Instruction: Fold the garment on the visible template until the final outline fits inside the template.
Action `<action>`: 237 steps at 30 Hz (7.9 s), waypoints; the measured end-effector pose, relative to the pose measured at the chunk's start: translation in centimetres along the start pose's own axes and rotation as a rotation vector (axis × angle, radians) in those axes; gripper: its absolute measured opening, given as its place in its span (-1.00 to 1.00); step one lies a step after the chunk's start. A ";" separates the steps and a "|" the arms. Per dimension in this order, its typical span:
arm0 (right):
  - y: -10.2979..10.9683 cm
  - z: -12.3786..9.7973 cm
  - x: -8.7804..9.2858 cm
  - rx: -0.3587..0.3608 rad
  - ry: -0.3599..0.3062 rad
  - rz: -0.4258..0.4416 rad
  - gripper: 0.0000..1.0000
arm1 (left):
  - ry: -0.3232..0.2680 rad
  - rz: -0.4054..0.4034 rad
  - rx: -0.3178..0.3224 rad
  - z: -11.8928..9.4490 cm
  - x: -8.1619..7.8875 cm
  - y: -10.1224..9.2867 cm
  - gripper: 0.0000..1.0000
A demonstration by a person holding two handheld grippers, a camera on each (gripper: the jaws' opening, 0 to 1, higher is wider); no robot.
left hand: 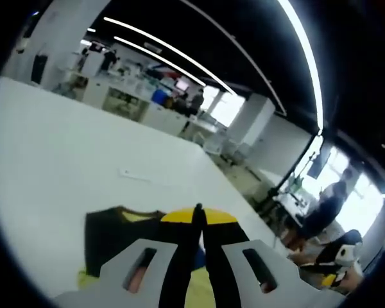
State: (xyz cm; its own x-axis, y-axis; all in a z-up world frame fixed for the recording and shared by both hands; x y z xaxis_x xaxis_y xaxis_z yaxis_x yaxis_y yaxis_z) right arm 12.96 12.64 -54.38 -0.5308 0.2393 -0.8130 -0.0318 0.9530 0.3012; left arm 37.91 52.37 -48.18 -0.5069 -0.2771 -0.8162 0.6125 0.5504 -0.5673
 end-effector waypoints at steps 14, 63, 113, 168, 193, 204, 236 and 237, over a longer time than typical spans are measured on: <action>-0.5 0.8 -0.3 -0.010 0.021 -0.012 0.88 | -0.011 -0.048 -0.013 1.7 1.0 0.3 -1.00; -2.4 6.2 -1.6 -0.149 0.134 -0.143 0.88 | 0.033 -0.187 -0.116 7.4 7.9 1.6 -1.00; -5.8 7.7 -0.7 -0.131 0.243 -0.161 0.88 | 0.124 -0.381 -0.163 16.5 18.4 1.4 -1.00; -4.6 7.3 -1.0 -0.147 0.257 -0.212 0.89 | 0.292 -0.282 -0.059 18.0 20.3 1.4 -0.61; 2.5 8.0 0.6 -0.243 0.241 -0.249 0.88 | 0.370 -0.063 -0.012 7.0 16.7 2.0 0.12; 4.5 8.6 1.0 -0.263 0.248 -0.262 0.87 | 0.403 -0.031 -0.051 2.6 16.4 2.7 0.52; 5.0 8.4 1.3 -0.219 0.257 -0.268 0.84 | 0.436 0.021 -0.092 -10.9 14.3 1.9 0.96; 4.9 8.4 1.3 -0.215 0.257 -0.269 0.84 | 0.439 0.025 -0.097 -11.3 14.3 1.9 0.96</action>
State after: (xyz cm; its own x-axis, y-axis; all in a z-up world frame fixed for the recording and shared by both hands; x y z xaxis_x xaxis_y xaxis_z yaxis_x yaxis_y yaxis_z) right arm 19.27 19.19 -58.14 -0.6728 -0.0923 -0.7341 -0.3592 0.9082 0.2150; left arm 24.97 58.37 -59.67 -0.7148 0.0861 -0.6940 0.5788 0.6298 -0.5180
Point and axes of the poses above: the point that each gripper's makers call its tool centre point, and the gripper's own axes: z roughly forward along the fingers, y roughly to its left, x roughly out of its underside, the point moved 10 cm from there along -z, roughly backward along the fingers, and after that the axes turned 15 degrees about x, right-handed, at the moved point
